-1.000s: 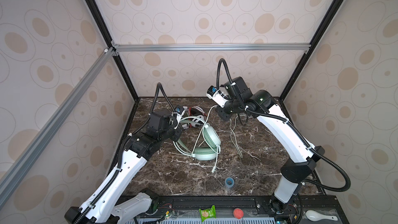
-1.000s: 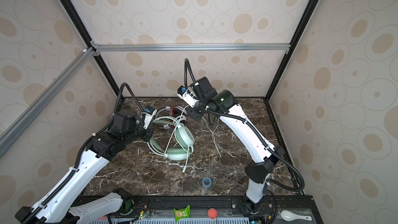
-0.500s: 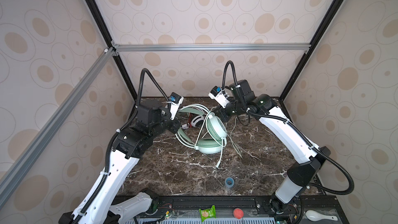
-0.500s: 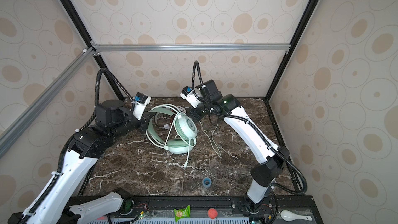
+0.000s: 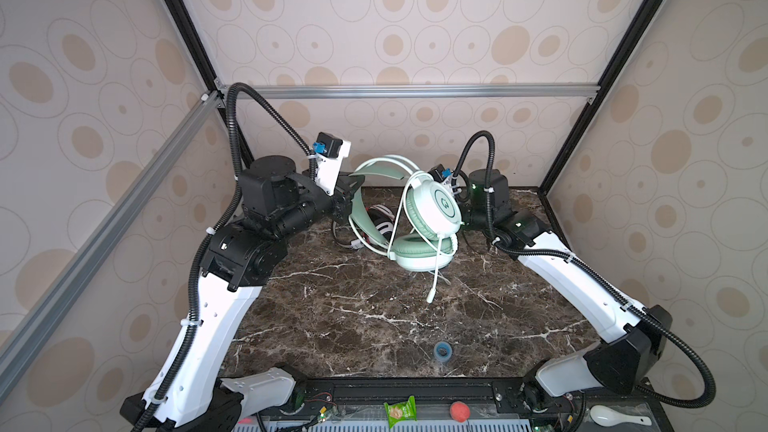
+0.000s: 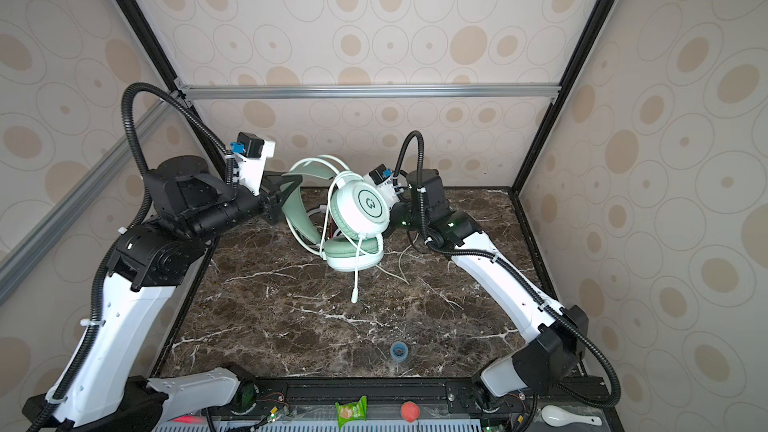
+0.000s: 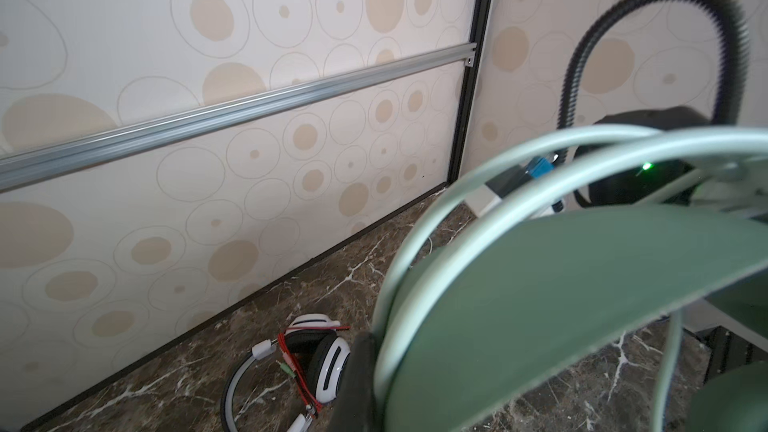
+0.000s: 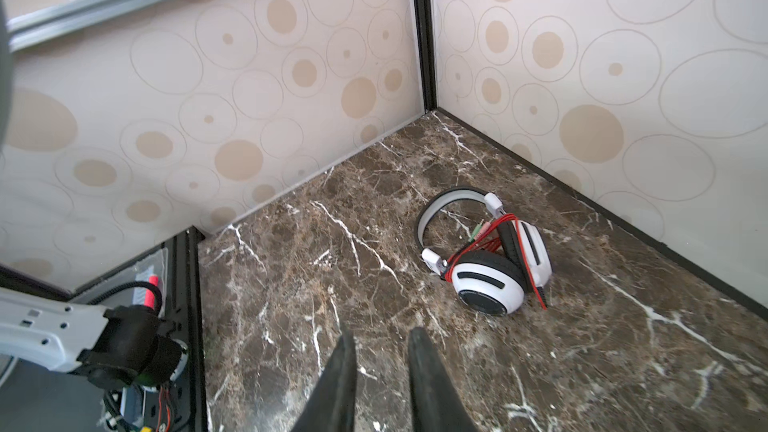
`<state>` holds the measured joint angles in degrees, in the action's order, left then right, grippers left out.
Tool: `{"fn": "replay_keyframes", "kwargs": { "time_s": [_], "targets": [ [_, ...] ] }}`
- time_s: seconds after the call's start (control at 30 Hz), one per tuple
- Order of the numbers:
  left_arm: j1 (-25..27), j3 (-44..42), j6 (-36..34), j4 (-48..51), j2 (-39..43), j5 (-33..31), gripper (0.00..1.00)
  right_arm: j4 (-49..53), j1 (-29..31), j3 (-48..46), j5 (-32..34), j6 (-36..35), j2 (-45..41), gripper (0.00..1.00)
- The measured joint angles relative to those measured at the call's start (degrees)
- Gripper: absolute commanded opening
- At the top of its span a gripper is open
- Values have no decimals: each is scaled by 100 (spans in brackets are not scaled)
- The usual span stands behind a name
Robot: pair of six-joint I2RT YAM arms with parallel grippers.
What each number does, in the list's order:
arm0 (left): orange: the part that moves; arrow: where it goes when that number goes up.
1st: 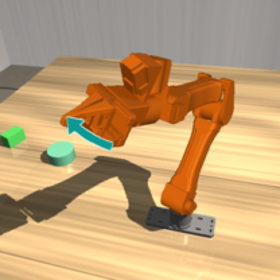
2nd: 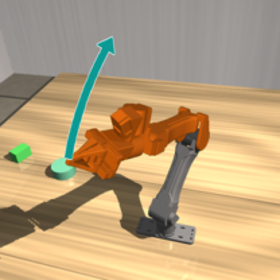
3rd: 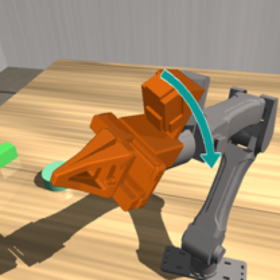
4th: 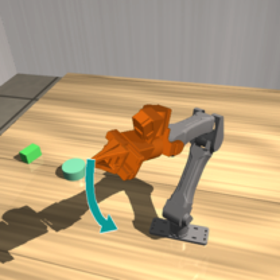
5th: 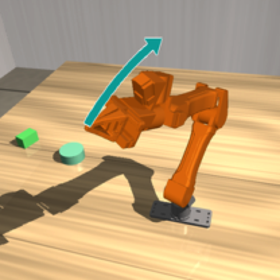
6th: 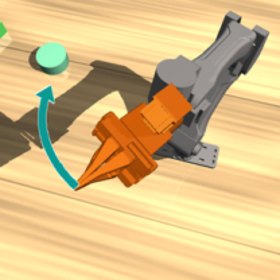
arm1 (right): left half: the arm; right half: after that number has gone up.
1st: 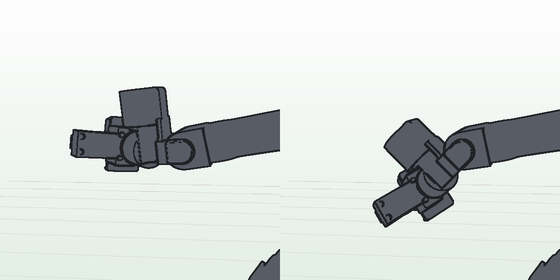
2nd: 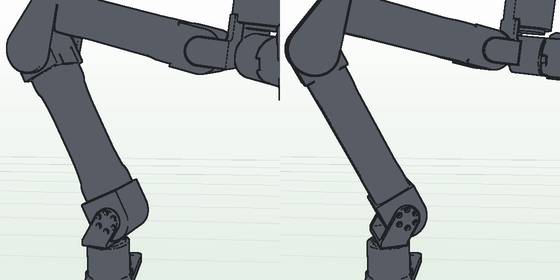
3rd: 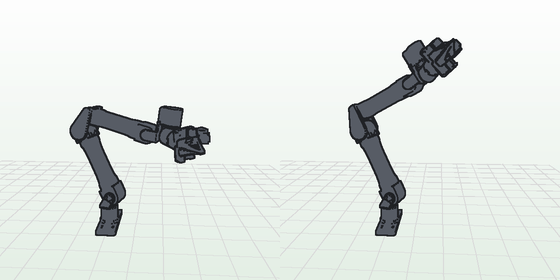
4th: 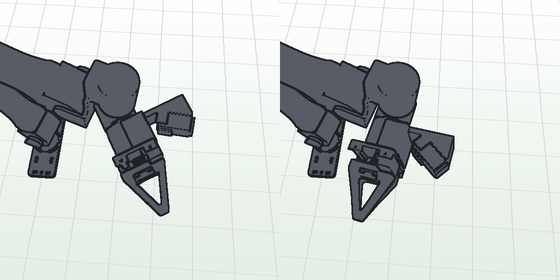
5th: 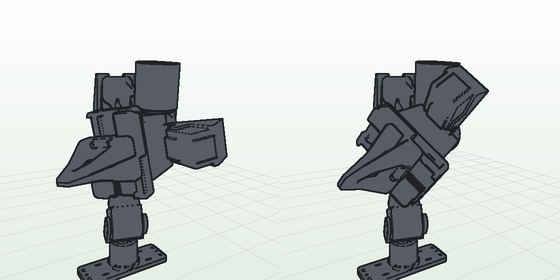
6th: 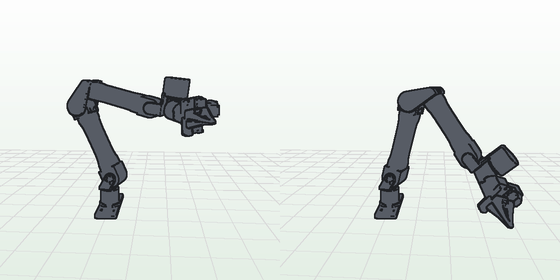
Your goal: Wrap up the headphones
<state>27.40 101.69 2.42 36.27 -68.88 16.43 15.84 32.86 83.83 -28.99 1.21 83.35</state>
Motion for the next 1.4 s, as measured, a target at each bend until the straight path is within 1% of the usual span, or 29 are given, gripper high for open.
{"fn": "replay_keyframes", "kwargs": {
  "time_s": [0.1, 0.3, 0.53, 0.77, 0.87, 0.97, 1.03, 1.07, 1.17, 1.27, 1.4],
  "targets": [
    [0, 251, 166, -157, -90, 136, 0, -457, -39, -330, -105, 227, -42, 29],
    [0, 647, 527, -487, -343, 284, 0, -1300, -76, -973, -254, 695, -98, 29],
    [0, 1163, 861, -577, -667, 179, 0, -2020, -79, -1602, -378, 1130, -98, 27],
    [-2, 1320, 1298, -772, -772, -46, 0, -2577, -79, -2218, -442, 1449, -76, 23],
    [-2, 1320, 1475, -918, -785, -153, 0, -2767, -79, -2439, -452, 1547, 20, 19],
    [-4, 1320, 1641, -1008, -785, -299, 0, -2855, -79, -2623, -459, 1626, 101, 8],
    [-13, 1320, 1764, -1025, -785, -461, 0, -2868, -79, -2688, -450, 1661, 111, 1],
    [-13, 1318, 1814, -1025, -787, -562, 0, -2876, -79, -2697, -435, 1672, 107, 0],
    [-17, 1298, 2002, -1040, -796, -1012, 0, -2863, -76, -2721, -293, 1692, 48, 0],
    [-66, 1287, 2188, -1043, -839, -1639, 0, -2616, -15, -2780, 20, 1567, -173, 0],
    [-157, 1233, 2282, -1143, -964, -2345, 0, -1932, 354, -2780, 551, 1163, -605, 0]
  ]
}}
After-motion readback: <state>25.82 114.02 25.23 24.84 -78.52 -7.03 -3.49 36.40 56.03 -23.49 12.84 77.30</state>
